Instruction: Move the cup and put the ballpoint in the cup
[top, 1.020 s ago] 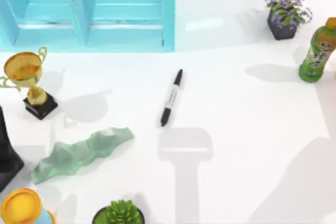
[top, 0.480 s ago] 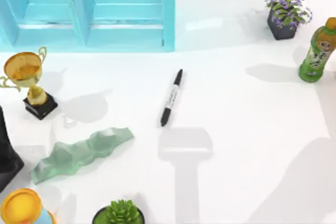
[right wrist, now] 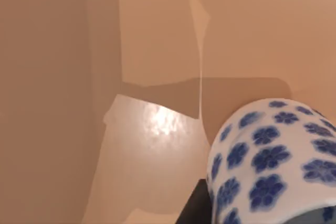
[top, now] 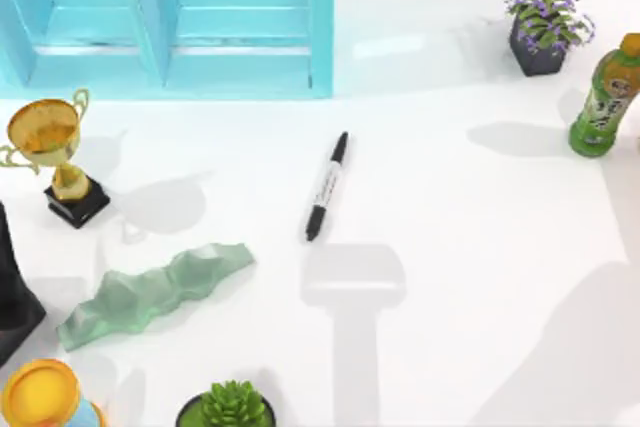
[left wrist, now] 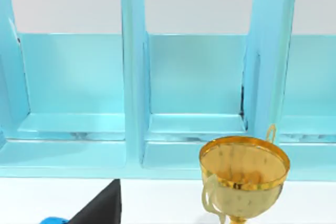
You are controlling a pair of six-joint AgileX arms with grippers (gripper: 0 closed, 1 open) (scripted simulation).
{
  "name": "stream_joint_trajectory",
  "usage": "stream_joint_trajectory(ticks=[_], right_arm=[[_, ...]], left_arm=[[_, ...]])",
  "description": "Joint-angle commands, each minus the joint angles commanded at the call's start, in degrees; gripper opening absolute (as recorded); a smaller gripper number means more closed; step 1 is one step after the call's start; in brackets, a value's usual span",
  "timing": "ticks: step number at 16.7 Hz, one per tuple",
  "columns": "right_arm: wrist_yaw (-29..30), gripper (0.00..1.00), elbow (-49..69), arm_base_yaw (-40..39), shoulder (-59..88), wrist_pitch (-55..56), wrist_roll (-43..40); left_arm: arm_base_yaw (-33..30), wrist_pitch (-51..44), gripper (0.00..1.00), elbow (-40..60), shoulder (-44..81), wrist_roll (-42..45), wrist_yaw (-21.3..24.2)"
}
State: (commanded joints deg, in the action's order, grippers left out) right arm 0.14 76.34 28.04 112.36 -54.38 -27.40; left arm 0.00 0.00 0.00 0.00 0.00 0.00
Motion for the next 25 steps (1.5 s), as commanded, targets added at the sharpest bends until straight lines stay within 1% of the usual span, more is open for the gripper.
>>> stream_joint_trajectory(ticks=[9, 12, 17, 19, 21, 25], right_arm=[[-0.01, 0.00, 0.77, -0.75, -0.44, -0.90, 0.91], [-0.05, 0.00, 4.83, -5.30, -2.33, -6.77, 5.73], [-0.15, 0.00, 14.05, -17.67, -8.39, -23.72, 17.65], [-0.18, 0.00, 16.88, -21.93, -10.87, -28.46, 21.80], [-0.19, 0.00, 18.46, -24.19, -12.31, -30.75, 24.05], [-0.30, 0.00, 18.43, -24.20, -12.19, -30.86, 24.32]], left_arm=[[0.00, 0.00, 1.00, 0.00, 0.00, 0.00, 0.00], [0.00, 0.00, 1.00, 0.00, 0.00, 0.00, 0.00], [0.00, 0.00, 1.00, 0.00, 0.00, 0.00, 0.00], [0.00, 0.00, 1.00, 0.00, 0.00, 0.00, 0.00], [0.00, 0.00, 1.00, 0.00, 0.00, 0.00, 0.00], [0.00, 0.00, 1.00, 0.00, 0.00, 0.00, 0.00]])
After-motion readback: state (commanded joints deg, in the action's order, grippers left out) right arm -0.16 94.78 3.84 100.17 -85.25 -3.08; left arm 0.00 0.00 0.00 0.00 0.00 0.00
